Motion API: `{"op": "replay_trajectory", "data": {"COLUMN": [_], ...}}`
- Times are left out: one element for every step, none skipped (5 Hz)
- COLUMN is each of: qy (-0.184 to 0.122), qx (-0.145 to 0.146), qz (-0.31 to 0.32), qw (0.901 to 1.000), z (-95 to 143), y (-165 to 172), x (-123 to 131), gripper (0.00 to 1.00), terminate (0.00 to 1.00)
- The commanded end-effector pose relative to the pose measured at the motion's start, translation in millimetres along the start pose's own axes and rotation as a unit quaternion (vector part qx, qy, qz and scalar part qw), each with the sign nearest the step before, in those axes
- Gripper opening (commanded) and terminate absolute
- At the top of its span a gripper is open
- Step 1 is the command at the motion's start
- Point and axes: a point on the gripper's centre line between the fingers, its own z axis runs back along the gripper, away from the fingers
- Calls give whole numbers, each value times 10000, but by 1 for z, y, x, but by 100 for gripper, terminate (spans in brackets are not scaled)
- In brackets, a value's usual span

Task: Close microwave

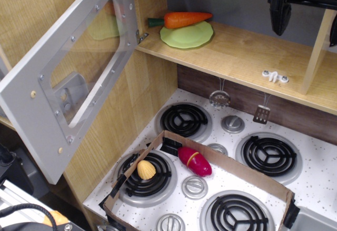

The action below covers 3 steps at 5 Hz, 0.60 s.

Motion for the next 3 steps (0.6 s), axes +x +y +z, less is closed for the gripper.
{"op": "replay_trajectory", "data": {"qy": [0,387,501], "qx": [0,-47,188], "qz": [0,-515,-1119], "qw": [10000,9979,9923], "z": [0,14,30], "y": [0,20,47], "x": [0,-8,-21], "gripper": [100,100,100], "terminate": [0,0,0]}}
